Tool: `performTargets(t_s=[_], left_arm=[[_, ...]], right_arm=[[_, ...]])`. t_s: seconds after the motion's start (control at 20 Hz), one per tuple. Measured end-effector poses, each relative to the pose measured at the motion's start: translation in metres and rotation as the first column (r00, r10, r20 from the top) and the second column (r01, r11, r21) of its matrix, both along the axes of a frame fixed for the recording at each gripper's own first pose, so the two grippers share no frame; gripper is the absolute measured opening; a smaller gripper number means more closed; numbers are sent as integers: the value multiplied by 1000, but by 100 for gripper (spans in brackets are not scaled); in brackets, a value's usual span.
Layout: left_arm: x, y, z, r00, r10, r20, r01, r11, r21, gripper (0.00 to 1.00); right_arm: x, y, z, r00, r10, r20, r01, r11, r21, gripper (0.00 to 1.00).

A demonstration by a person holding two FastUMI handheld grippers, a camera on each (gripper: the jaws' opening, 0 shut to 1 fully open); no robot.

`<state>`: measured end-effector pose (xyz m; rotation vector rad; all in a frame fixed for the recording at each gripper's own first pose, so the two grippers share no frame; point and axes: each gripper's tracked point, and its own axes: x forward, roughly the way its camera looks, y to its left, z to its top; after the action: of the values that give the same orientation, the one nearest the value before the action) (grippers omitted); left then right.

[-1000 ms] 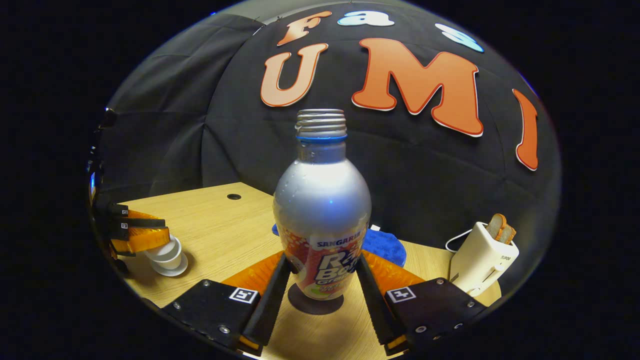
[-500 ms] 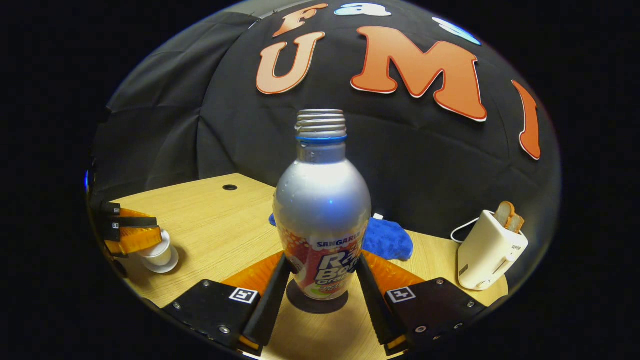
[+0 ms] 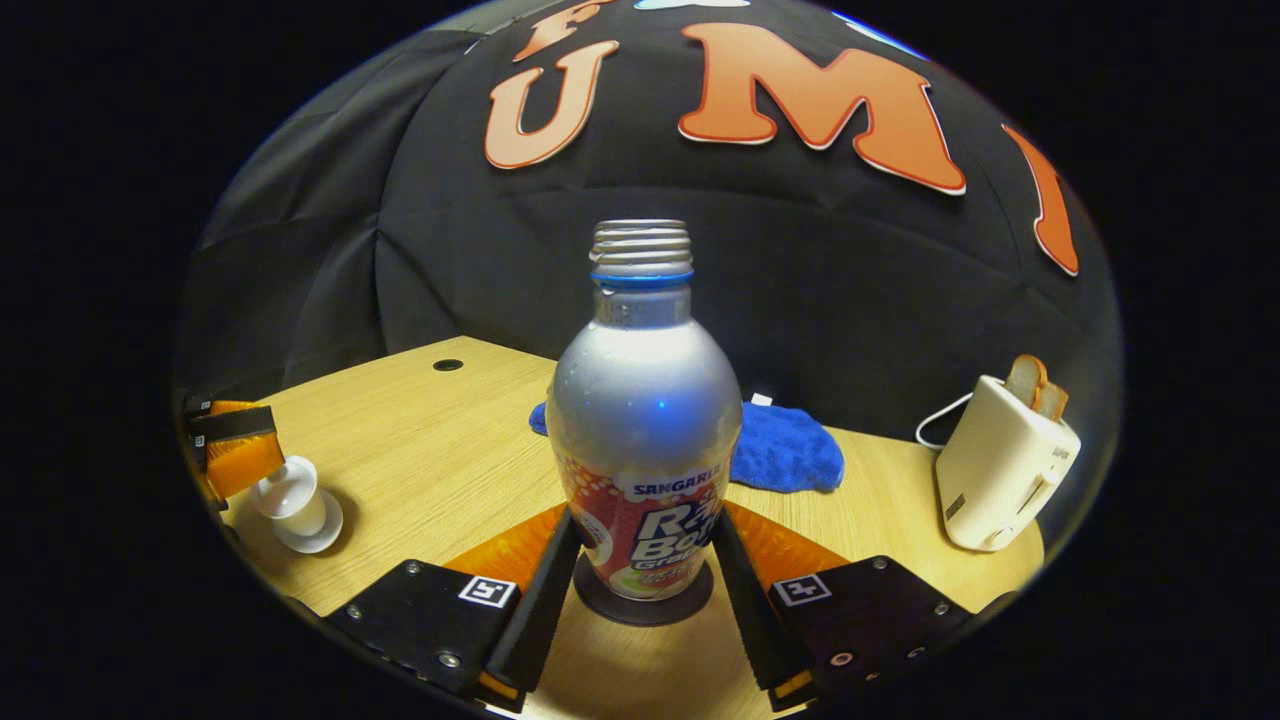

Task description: Open the teacup lid with one hand, grasp the water bottle and pour water into the teacup with the other hand; after pouring, place the water bottle on the coaster and then close the teacup lid.

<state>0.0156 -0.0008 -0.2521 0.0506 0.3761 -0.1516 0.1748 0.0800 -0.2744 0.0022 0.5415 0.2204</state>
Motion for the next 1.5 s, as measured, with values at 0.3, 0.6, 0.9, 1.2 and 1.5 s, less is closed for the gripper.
performTargets(t_s=[0.3,0.6,0.9,1.2,1.5], left_arm=[[-4,7,8,1000,14,23,-15,1000,9,63],[-8,8,14,999,22,33,-22,1000,8,69],[-13,6,34,996,46,71,-46,999,3,77],[-20,2,68,987,73,143,-72,997,-10,91],[-26,-5,108,970,103,219,-101,995,-18,93]], right_arm=[[2,-6,-23,994,-66,-90,73,994,76,78],[4,-4,-24,996,-54,-66,56,998,32,79],[-10,-2,-11,997,-32,-66,33,999,8,88],[-33,-16,14,999,-37,-27,37,999,-2,97],[-68,-45,74,993,-53,106,55,998,-15,97]])
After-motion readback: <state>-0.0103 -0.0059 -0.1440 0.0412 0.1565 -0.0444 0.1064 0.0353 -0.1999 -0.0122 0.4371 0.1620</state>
